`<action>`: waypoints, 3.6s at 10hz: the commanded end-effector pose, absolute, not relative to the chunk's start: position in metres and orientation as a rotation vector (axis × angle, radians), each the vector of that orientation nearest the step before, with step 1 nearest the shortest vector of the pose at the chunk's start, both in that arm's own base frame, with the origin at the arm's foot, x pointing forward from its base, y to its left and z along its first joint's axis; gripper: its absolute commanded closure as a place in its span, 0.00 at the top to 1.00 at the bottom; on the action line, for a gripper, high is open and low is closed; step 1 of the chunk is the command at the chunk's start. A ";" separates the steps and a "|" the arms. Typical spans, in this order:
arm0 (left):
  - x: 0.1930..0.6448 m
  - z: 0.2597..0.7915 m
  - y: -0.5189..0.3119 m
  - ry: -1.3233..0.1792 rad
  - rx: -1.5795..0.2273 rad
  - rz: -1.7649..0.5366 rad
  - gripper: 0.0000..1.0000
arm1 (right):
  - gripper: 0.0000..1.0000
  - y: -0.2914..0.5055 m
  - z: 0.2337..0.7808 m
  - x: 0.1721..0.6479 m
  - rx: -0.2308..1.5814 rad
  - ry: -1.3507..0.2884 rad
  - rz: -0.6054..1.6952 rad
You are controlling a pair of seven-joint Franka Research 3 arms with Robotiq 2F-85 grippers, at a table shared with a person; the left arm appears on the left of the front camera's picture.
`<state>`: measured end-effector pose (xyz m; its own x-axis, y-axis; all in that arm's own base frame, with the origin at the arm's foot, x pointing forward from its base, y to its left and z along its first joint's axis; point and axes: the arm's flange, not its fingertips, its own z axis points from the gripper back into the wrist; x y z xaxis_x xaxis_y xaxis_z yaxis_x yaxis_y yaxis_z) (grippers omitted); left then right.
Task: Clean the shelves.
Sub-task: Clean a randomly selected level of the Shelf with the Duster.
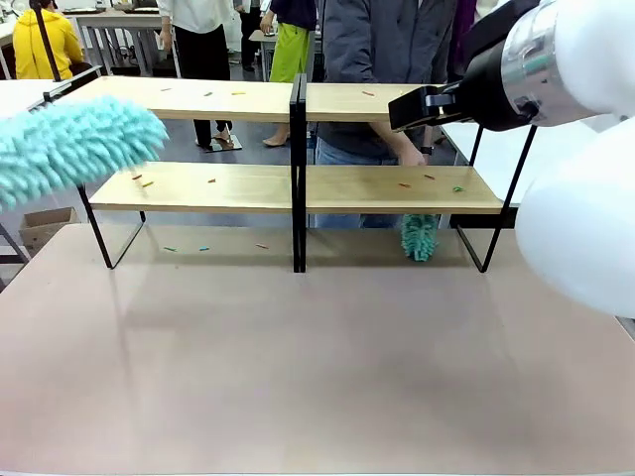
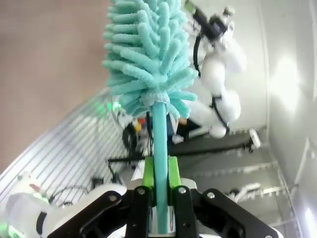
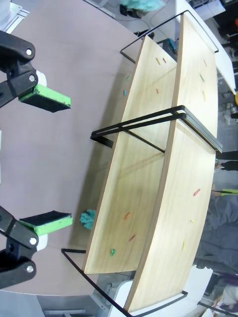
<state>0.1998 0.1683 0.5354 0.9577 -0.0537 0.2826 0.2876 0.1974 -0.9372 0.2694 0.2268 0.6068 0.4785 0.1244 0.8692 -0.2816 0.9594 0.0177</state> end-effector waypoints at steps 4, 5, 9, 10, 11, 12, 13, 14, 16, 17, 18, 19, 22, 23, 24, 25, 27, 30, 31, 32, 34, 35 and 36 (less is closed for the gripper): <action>0.200 0.535 0.168 -0.204 -1.354 -0.241 0.13 | 1.00 0.227 0.607 0.270 0.167 -1.046 0.248; 0.199 0.533 0.169 -0.233 -1.370 -0.182 0.13 | 1.00 0.227 0.607 0.270 0.167 -1.046 0.248; 0.243 0.523 0.073 -0.116 -1.116 -0.148 0.13 | 1.00 0.227 0.607 0.270 0.167 -1.046 0.248; 0.250 0.516 0.046 -0.066 -1.077 -0.180 0.13 | 1.00 0.227 0.607 0.270 0.167 -1.046 0.248; 0.254 0.506 0.017 -0.042 -1.045 -0.207 0.13 | 1.00 0.227 0.607 0.270 0.167 -1.046 0.248; 0.255 0.497 -0.010 -0.037 -1.046 -0.189 0.13 | 1.00 0.227 0.607 0.270 0.167 -1.046 0.248; 0.252 0.508 0.042 -0.062 -1.051 -0.188 0.13 | 1.00 0.227 0.607 0.270 0.167 -1.046 0.248; 0.252 0.508 0.042 -0.062 -1.051 -0.188 0.13 | 1.00 0.227 0.607 0.270 0.167 -1.046 0.248; 0.259 0.506 0.021 -0.039 -1.024 -0.206 0.13 | 1.00 0.227 0.607 0.270 0.167 -1.046 0.248; 0.260 0.504 0.006 -0.096 -1.029 -0.140 0.13 | 1.00 0.227 0.607 0.270 0.167 -1.046 0.248; 0.263 0.502 -0.014 -0.149 -1.048 -0.111 0.13 | 1.00 0.227 0.607 0.270 0.167 -1.046 0.248; 0.263 0.499 -0.036 -0.195 -1.038 -0.111 0.13 | 1.00 0.227 0.607 0.270 0.167 -1.046 0.248; 0.243 0.478 -0.122 -0.278 -0.979 -0.156 0.13 | 1.00 0.227 0.607 0.270 0.167 -1.046 0.248; 0.235 0.466 -0.153 -0.249 -0.945 -0.207 0.13 | 1.00 0.227 0.607 0.270 0.167 -1.046 0.248; 0.233 0.454 -0.179 -0.213 -0.955 -0.204 0.13 | 1.00 0.227 0.607 0.270 0.167 -1.046 0.248; 0.236 0.447 -0.192 -0.151 -0.982 -0.155 0.13 | 1.00 0.227 0.607 0.270 0.167 -1.046 0.248; 0.292 0.530 -0.154 -0.230 -0.943 -0.220 0.13 | 1.00 0.227 0.607 0.270 0.167 -1.046 0.248; 0.276 0.515 -0.184 -0.074 -0.933 -0.273 0.13 | 1.00 0.227 0.607 0.270 0.167 -1.046 0.248; 0.268 0.513 -0.189 0.018 -0.881 -0.317 0.13 | 1.00 0.227 0.607 0.270 0.167 -1.046 0.248; 0.258 0.512 -0.193 0.102 -0.837 -0.398 0.13 | 1.00 0.227 0.607 0.270 0.167 -1.046 0.248; 0.248 0.511 -0.212 0.095 -0.794 -0.469 0.13 | 1.00 0.227 0.607 0.270 0.167 -1.046 0.248; 0.253 0.507 -0.229 0.036 -0.803 -0.429 0.13 | 1.00 0.227 0.607 0.270 0.167 -1.046 0.248; 0.261 0.505 -0.249 -0.068 -0.822 -0.357 0.13 | 1.00 0.227 0.607 0.270 0.167 -1.046 0.248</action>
